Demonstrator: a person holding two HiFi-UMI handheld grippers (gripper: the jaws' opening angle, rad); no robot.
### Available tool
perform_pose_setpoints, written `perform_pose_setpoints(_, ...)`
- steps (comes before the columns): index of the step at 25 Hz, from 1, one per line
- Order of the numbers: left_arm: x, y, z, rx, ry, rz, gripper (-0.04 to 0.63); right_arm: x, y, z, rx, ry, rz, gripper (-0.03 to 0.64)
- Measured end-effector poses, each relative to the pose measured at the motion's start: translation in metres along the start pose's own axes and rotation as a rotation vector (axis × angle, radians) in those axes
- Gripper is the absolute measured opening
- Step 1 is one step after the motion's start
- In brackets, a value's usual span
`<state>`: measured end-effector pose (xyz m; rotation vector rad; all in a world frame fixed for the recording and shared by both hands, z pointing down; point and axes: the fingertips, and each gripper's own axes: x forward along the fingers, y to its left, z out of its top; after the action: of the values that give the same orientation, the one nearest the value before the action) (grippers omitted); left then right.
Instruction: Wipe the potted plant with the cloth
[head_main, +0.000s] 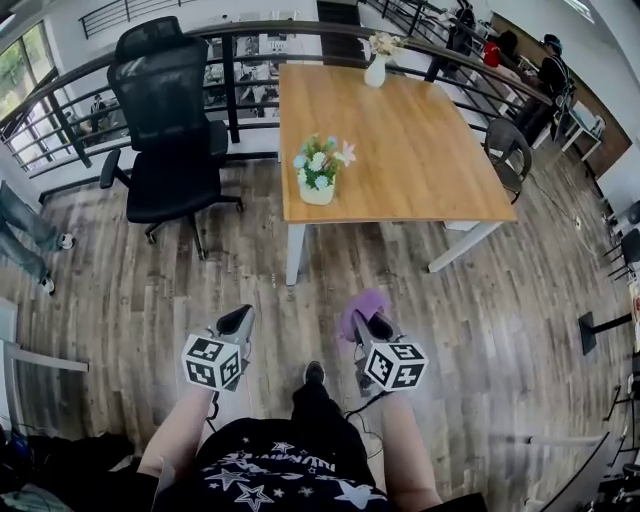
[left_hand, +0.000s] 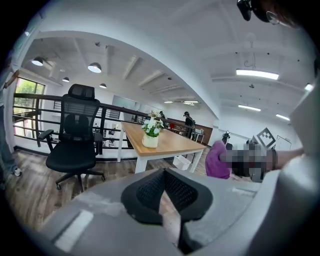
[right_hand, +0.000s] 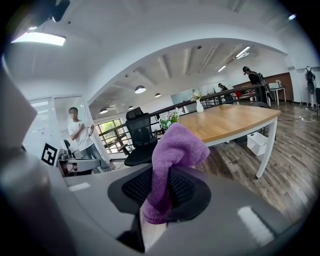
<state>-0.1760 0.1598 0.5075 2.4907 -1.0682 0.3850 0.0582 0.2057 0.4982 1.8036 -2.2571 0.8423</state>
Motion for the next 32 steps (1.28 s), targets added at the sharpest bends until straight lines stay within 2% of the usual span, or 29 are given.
perform_pose_setpoints(9,0.094,-0.006,0.043,-0.015,-0.014,0.046,0.002,0.054,-0.075,0.066,-0.036,0.01,0.066,0.081)
perform_pose_setpoints(15,0.139,-0.009,0.066,-0.026,-0.052,0.078,0.002,0.084,-0.118,0.093,-0.056,0.021,0.103,0.081)
perform_pose_setpoints(23,0.167,0.001,0.075,-0.018,-0.015,0.107,0.006,0.121,-0.134,0.108,-0.033,0.038,0.149,0.081)
perform_pose_setpoints(25,0.175,0.003,0.078,-0.007,-0.007,0.099,0.094,0.13,-0.134,0.108,-0.033,0.049,0.158,0.081)
perform_pose_setpoints(27,0.185,0.008,0.08,0.004,-0.001,0.094,0.132,0.139,-0.134,0.11,-0.039,0.059,0.164,0.081)
perform_pose_setpoints(30,0.204,0.018,0.086,0.004,0.001,0.079,0.267,0.153,-0.139,0.115,-0.043,0.069,0.154,0.081)
perform_pose_setpoints(32,0.218,0.026,0.092,-0.003,0.0,0.071,0.321,0.164,-0.145,0.12,-0.043,0.076,0.137,0.081)
